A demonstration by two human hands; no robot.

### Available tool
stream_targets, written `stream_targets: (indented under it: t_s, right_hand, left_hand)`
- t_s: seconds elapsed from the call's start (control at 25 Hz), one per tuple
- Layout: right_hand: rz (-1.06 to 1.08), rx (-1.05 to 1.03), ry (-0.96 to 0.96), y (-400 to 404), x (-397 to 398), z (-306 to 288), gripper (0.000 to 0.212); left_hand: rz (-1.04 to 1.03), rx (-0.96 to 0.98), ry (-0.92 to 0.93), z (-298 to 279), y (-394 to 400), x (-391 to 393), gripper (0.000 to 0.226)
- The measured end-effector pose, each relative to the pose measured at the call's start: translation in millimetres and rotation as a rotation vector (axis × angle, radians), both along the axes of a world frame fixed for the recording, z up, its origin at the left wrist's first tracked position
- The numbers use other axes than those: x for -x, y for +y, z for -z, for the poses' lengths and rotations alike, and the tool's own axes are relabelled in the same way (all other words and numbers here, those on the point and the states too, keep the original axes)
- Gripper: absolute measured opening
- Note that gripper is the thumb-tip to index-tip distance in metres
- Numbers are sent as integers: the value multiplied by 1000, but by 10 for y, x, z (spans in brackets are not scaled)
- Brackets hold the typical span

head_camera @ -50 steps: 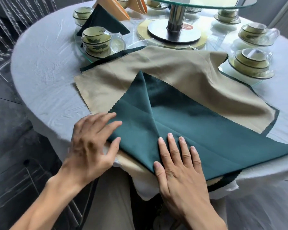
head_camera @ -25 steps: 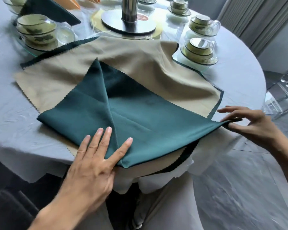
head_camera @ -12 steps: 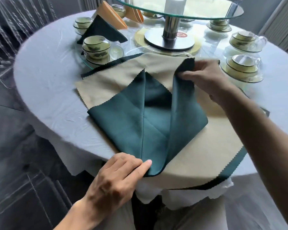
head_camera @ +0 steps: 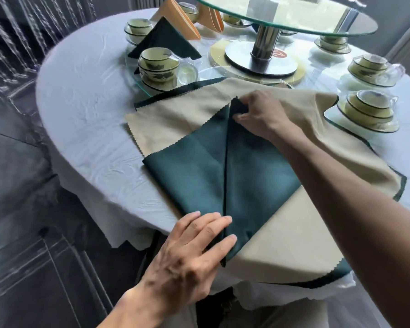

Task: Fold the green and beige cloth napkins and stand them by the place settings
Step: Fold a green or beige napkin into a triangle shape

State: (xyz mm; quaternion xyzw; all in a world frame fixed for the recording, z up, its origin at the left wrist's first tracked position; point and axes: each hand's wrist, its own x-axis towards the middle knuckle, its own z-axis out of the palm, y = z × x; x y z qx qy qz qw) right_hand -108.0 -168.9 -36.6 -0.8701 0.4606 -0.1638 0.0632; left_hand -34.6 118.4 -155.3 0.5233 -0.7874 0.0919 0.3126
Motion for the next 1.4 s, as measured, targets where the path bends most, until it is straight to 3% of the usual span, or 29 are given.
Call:
stream_targets:
  t_s: [0.08,0.24,0.4,0.6,0.76,0.84,0.92,1.0,1.12,1.28,1.4]
  right_hand:
    - [10,-12,-5,17,-1,-17,14]
    - [26,-10,-9,28,-6,11,44]
    - [31,19,-63,-17,-26,80,47]
    - [40,77,-59,33,-42,123,48]
    - [-4,230,-392,683,281,66,33]
    - [-128,181,-470,1298,597,248,24]
    - [-234,40,-337,1906,892,565,33]
    - [-292,16,-18,2205,1100,868,50]
    - [-268,49,265,1850,1271,974,65]
    - [-213,-26,343,1020,1641,840,70]
    - [-324,-24,263,1072,1755,765,73]
  left_hand:
    - [48,-21,-29,23,6,-28,38]
    - [62,-59,-39,38,22,-39,52]
    - [5,-132,-102,36,-17,27,68]
    - [-3,-193,-163,28,-56,44,65]
    - [-5,-193,-147,24,-58,38,60]
    - [-6,-174,-147,45,-62,32,59]
    - [1,-157,-148,67,-70,38,56]
    - [3,-140,-146,74,-84,45,50]
    - [8,-148,-181,58,-94,35,56]
    - [5,-162,-160,54,-70,29,58]
    - [7,-194,-126,2,-81,27,58]
